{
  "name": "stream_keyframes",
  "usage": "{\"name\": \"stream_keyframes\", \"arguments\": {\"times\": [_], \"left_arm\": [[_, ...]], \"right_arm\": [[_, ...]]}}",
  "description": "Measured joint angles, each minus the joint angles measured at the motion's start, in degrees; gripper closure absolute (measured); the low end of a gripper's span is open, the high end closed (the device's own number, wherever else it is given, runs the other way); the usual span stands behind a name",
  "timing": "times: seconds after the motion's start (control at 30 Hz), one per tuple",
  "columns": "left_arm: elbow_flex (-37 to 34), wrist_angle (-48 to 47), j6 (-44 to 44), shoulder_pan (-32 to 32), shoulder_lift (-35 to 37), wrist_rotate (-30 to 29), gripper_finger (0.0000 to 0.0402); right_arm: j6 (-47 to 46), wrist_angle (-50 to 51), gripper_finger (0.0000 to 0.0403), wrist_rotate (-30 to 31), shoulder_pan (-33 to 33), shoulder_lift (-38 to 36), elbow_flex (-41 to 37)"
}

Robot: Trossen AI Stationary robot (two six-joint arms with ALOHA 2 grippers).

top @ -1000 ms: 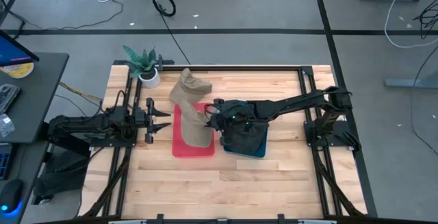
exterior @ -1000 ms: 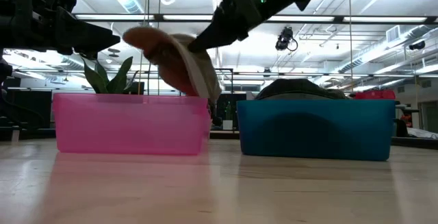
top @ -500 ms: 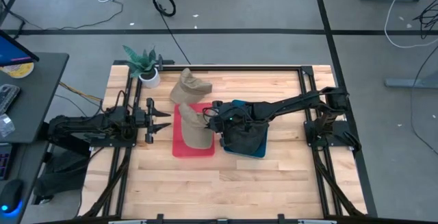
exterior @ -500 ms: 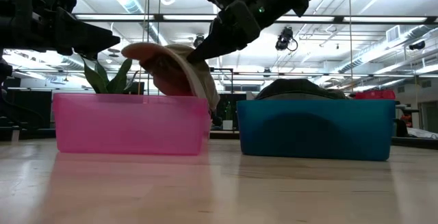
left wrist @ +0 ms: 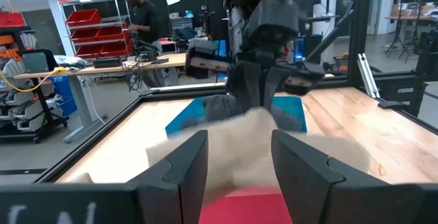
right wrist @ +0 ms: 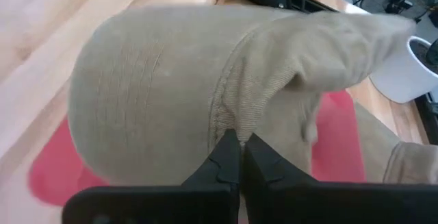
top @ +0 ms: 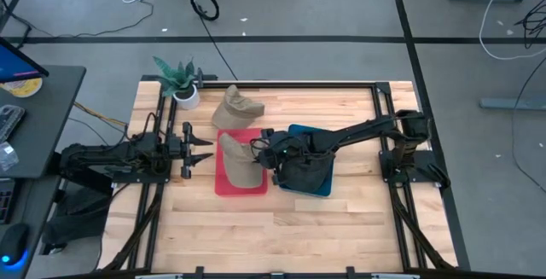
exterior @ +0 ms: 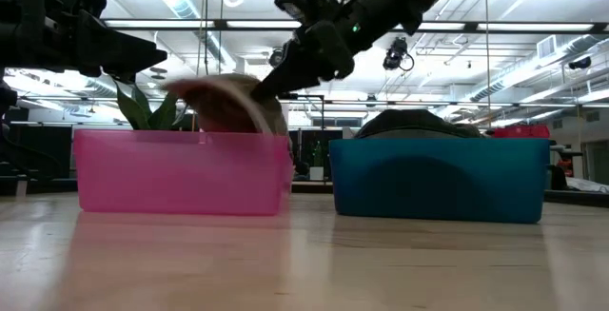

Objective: Pick & Place hat
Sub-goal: Put the brown cap into the red bin

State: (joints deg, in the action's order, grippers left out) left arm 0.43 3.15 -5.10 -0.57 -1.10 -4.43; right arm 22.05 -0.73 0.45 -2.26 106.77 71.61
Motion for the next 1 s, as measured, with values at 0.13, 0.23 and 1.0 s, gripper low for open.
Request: {"name": "stream_keyframes", "arguments": {"times": [0.13, 0.23, 1.0], "left_arm": [[-0.02, -0.08, 0.02, 0.01, 0.0, 0.0, 0.0236], [-0.02, -0.09, 0.02, -0.01, 0.0, -0.01, 0.0236], [0.0, -0.12, 0.02, -0.01, 0.0, 0.0, 0.0236]], "right_arm": [[0.67, -0.43, 0.0403, 1.54, 0.15, 0.94, -0.02], [-0.92, 0.35, 0.0403, 5.15, 0.33, 0.88, -0.02], [-3.59, 1.64, 0.0336, 3.12, 0.3, 0.6, -0.02]]}}
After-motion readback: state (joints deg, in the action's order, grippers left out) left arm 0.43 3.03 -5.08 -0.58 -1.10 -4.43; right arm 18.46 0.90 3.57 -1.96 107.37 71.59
